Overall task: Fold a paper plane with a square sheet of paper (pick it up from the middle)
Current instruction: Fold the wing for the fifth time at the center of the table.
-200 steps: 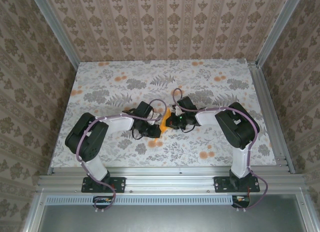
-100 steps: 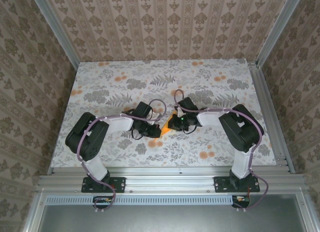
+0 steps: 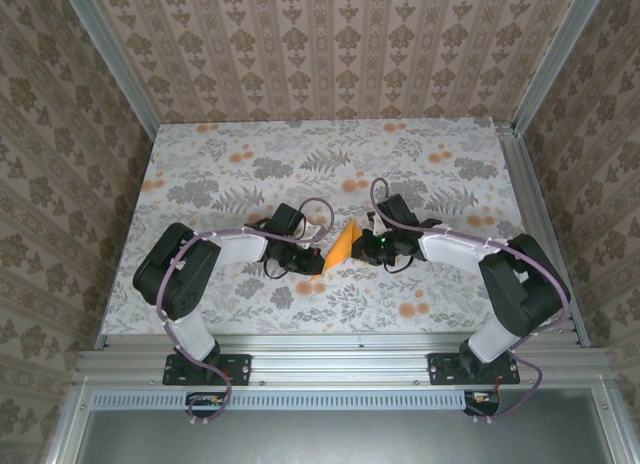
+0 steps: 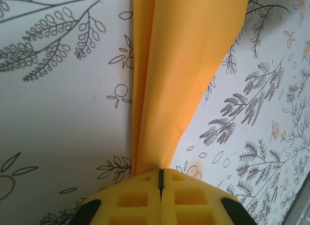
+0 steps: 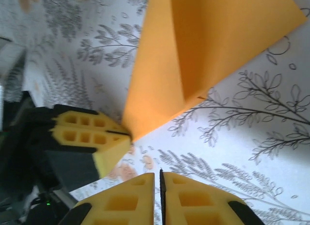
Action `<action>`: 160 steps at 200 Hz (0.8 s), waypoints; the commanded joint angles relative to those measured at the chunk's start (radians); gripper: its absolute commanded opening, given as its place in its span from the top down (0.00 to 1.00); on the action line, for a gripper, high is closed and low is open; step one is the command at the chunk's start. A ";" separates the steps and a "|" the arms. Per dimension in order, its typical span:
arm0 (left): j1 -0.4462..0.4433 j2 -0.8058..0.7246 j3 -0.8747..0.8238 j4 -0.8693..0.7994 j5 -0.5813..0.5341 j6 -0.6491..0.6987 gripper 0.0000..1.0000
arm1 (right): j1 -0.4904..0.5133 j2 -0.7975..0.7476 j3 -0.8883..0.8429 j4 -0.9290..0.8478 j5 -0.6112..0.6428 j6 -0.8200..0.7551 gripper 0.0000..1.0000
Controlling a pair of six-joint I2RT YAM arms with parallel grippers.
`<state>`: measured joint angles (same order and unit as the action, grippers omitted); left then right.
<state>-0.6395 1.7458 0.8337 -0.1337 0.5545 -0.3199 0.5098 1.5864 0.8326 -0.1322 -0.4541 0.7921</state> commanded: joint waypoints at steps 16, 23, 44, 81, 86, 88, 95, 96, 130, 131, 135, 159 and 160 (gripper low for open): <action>0.001 0.070 -0.019 -0.098 -0.093 0.041 0.94 | 0.044 0.050 -0.007 0.226 -0.037 0.133 0.92; 0.000 0.069 -0.015 -0.103 -0.094 0.043 0.94 | 0.049 0.078 -0.004 0.267 -0.037 0.155 0.93; -0.002 0.061 -0.012 -0.114 -0.097 0.048 0.94 | 0.060 0.171 0.016 0.358 -0.048 0.197 0.96; -0.002 0.048 -0.013 -0.124 -0.096 0.051 0.94 | 0.070 0.292 0.026 0.482 -0.048 0.237 1.00; -0.002 0.047 -0.015 -0.125 -0.096 0.053 0.94 | 0.070 0.304 0.024 0.504 -0.048 0.243 1.00; -0.002 0.046 -0.015 -0.125 -0.096 0.053 0.94 | 0.069 0.309 0.025 0.506 -0.048 0.243 1.00; -0.002 0.046 -0.015 -0.127 -0.094 0.054 0.94 | 0.068 0.323 0.030 0.498 -0.046 0.236 1.00; -0.002 0.045 -0.014 -0.127 -0.094 0.054 0.94 | 0.068 0.326 0.030 0.497 -0.046 0.235 1.00; 0.000 0.032 -0.022 -0.136 -0.099 0.058 0.94 | 0.067 0.348 0.045 0.353 0.011 0.168 1.00; 0.000 0.032 -0.021 -0.136 -0.099 0.058 0.94 | 0.067 0.348 0.046 0.347 0.013 0.167 1.00; 0.000 0.030 -0.022 -0.138 -0.099 0.058 0.94 | 0.067 0.348 0.050 0.322 0.022 0.158 1.00; 0.001 0.022 -0.029 -0.147 -0.105 0.063 0.94 | 0.066 0.340 0.062 0.182 0.094 0.106 1.00; 0.001 0.022 -0.029 -0.147 -0.105 0.064 0.94 | 0.066 0.338 0.063 0.176 0.098 0.104 1.00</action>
<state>-0.6399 1.7493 0.8467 -0.1558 0.5510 -0.2924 0.5743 1.8980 0.8825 0.2413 -0.4808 0.9653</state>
